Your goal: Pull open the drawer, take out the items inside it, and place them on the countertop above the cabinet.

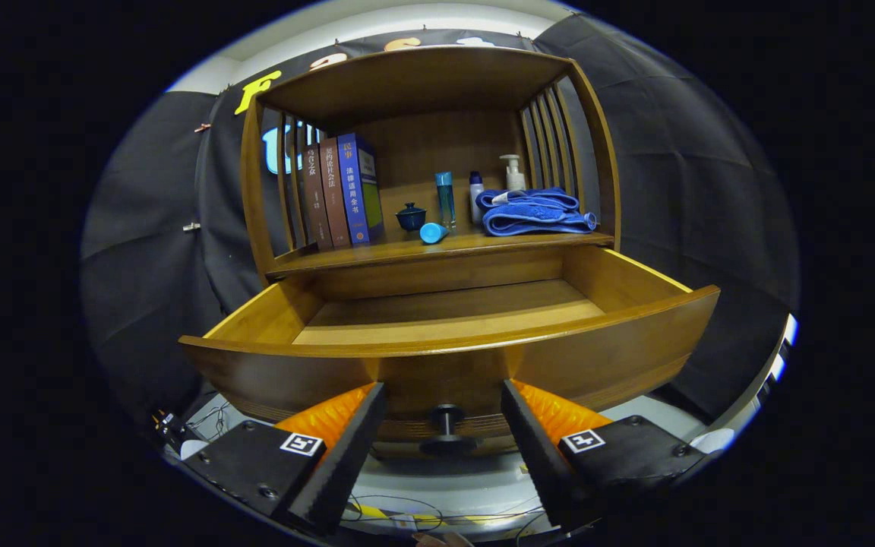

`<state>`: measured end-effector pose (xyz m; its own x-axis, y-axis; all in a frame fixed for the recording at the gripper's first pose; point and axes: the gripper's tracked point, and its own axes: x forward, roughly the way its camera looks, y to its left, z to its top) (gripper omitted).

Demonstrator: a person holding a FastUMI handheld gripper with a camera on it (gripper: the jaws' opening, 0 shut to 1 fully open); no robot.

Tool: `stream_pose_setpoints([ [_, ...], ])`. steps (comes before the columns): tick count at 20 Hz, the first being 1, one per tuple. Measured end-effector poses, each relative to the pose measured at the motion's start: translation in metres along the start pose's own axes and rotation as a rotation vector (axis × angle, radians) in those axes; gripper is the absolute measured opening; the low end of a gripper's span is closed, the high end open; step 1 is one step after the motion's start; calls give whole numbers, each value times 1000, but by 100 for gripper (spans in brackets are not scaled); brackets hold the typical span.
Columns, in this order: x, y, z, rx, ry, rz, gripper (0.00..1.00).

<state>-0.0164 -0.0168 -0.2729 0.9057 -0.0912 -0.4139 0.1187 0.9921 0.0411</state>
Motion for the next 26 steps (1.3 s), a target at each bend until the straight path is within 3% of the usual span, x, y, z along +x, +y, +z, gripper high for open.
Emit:
stream_pose_setpoints([
  [16,121,8,43,23,-36,7,99],
  [26,166,9,55,-4,-34,-4,100],
])
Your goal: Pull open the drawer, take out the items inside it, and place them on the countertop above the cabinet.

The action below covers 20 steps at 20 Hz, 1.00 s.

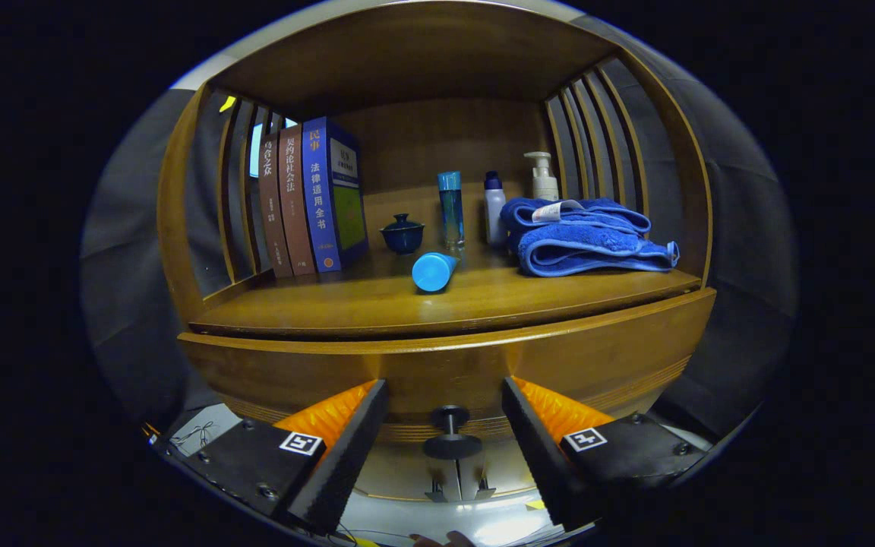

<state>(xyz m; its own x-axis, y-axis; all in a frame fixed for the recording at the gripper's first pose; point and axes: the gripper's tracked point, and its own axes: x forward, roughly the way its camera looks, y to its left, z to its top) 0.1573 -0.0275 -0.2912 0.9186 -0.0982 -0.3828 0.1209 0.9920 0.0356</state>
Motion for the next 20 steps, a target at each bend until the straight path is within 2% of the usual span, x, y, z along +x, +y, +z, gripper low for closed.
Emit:
stream_pose_setpoints([
  [12,1,-2,0,-8,57,4,99],
  [20,-52,12,56,-62,-37,38,100],
])
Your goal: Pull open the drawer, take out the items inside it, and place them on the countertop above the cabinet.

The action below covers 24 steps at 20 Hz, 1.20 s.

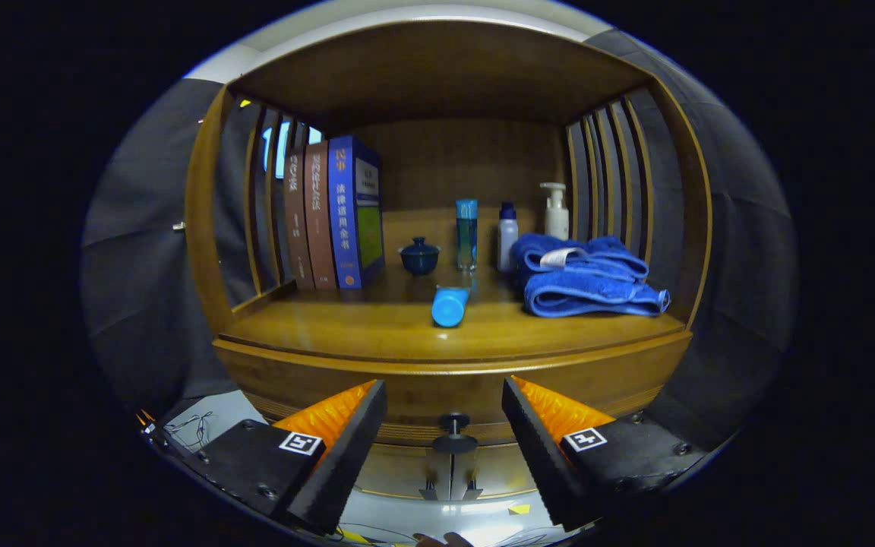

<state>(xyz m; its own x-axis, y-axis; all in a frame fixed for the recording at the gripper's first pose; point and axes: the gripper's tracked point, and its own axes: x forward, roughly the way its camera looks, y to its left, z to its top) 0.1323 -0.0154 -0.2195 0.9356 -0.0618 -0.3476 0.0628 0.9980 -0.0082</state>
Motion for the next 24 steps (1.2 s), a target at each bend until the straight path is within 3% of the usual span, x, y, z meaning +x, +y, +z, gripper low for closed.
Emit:
stream_pose_setpoints([
  [14,-134,5,187,14,-185,10,99],
  [19,-175,20,225,19,-242,54,99],
  [24,-200,22,232,25,-286,75,99],
])
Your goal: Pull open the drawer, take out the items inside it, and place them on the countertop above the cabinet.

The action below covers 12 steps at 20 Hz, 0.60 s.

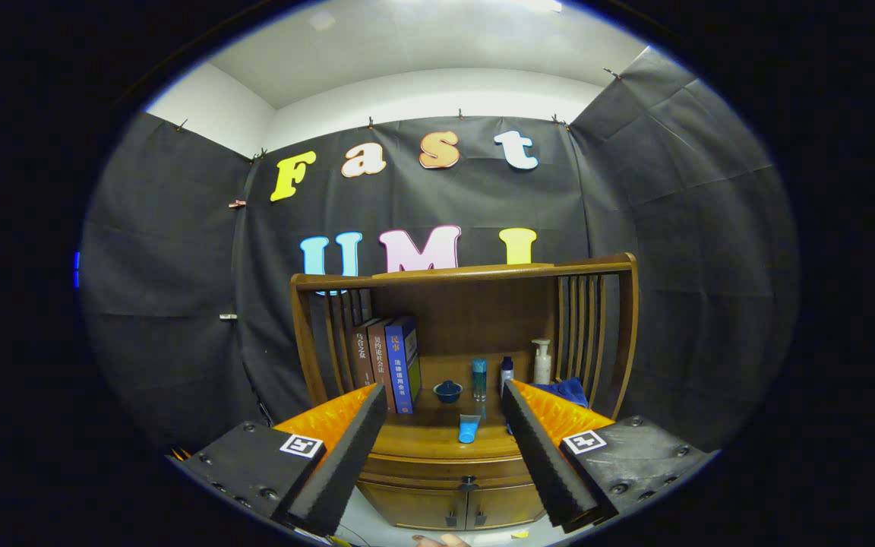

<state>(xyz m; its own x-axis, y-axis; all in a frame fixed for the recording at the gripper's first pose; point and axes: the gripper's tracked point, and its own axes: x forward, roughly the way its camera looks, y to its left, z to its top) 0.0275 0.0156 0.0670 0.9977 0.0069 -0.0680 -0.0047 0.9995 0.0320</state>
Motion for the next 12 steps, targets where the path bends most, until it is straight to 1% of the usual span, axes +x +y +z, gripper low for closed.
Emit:
stream_pose_setpoints([
  [12,-7,-1,-1,-7,0,-3,99],
])
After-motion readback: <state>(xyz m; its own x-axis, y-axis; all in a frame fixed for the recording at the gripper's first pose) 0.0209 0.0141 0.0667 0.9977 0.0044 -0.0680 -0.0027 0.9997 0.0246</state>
